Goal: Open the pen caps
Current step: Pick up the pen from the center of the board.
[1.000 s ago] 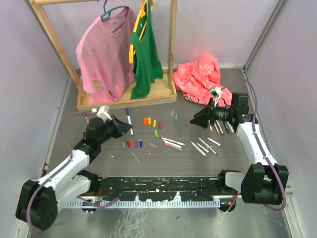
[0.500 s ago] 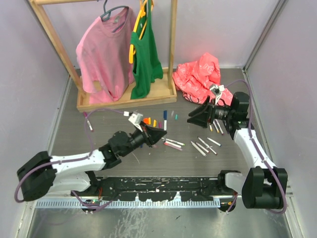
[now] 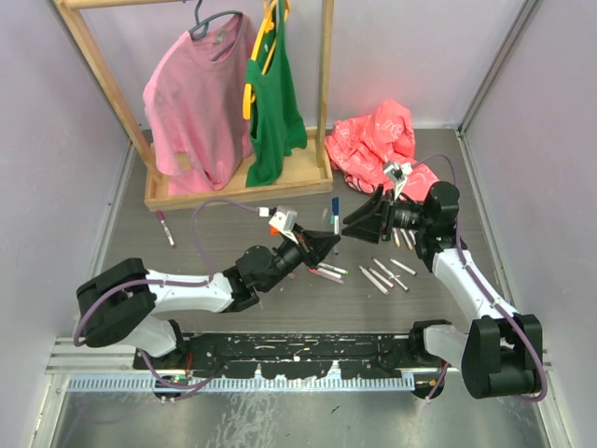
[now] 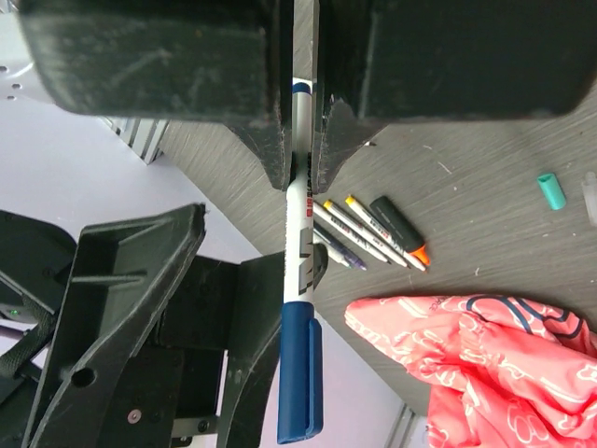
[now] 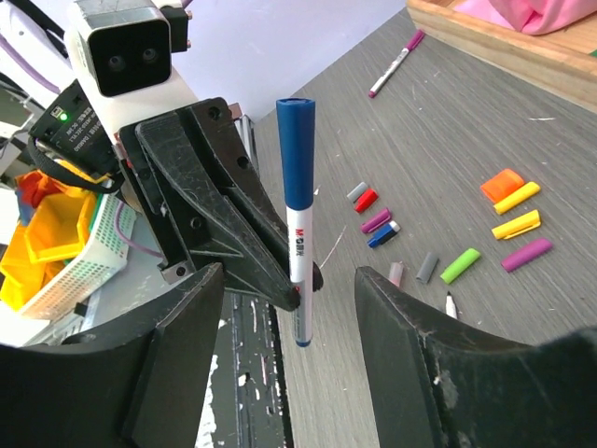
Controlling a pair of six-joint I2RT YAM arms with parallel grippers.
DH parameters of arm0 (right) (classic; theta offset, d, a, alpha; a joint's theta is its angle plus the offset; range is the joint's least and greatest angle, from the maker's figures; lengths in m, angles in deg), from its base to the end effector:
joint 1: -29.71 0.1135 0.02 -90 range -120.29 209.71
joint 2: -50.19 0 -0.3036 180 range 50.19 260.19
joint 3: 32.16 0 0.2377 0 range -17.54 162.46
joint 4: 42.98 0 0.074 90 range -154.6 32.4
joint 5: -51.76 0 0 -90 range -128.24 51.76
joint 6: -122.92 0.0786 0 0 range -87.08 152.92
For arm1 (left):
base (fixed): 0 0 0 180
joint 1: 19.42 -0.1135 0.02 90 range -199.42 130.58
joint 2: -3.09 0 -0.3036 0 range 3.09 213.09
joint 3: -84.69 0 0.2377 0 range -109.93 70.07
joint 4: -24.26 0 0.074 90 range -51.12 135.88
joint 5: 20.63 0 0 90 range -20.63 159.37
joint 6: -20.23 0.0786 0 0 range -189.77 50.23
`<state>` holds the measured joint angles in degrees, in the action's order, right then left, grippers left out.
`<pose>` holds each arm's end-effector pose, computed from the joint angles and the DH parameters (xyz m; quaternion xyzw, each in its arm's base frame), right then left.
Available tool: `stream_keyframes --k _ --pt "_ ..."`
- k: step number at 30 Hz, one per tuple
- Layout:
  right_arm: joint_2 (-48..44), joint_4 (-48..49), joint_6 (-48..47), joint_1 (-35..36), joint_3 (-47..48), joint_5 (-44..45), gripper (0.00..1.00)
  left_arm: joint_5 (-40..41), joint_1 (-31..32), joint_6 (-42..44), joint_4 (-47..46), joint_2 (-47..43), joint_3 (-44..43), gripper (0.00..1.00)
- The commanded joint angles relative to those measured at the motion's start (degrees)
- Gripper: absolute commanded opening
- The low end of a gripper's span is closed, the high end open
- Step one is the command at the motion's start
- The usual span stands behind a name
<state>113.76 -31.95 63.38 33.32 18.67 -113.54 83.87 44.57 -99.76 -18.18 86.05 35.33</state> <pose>0.2054 0.0891 0.3301 -0.2819 0.6514 0.5806 0.3988 0.1620 -0.2871 0.3063 0.0970 0.6451 -0.4949 0.5740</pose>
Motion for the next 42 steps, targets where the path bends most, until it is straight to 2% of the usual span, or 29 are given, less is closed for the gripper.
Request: stream_keyframes --k 1,7,18,22,27,31,37,42 --pt "-1.7 6.2 2.2 1.2 -0.7 2.2 0.62 4.0 1.4 1.5 -6.6 0.8 -3.1 0.0" --pt "-2.6 9.5 3.6 1.3 -2.2 4.1 0.57 5.7 2.8 0.7 -7.6 3.0 -4.4 0.0" --pt "-2.3 9.6 3.7 2.0 -2.5 4.4 0.46 7.0 3.6 0.0 -8.3 5.0 -5.5 0.0" --pt "-2.1 9.5 3.4 2.3 -2.6 4.5 0.45 7.4 3.6 0.0 -8.3 4.7 -5.4 0.0" --pt "-2.0 8.3 1.9 2.9 -2.7 4.8 0.44 7.7 3.7 -0.3 -8.3 4.7 -5.5 0.0" --pt "-2.0 6.8 0.5 3.2 -2.4 4.9 0.38 7.2 3.8 -0.5 -8.3 4.9 -5.8 0.0" --pt "-2.0 4.4 -1.6 3.6 -2.0 5.4 0.36 7.0 3.9 -0.8 -8.3 5.0 -6.2 0.0" --pt "-1.9 0.9 -4.5 3.6 -0.9 5.4 0.2 6.5 3.9 -0.9 -7.7 4.7 -6.2 0.03"
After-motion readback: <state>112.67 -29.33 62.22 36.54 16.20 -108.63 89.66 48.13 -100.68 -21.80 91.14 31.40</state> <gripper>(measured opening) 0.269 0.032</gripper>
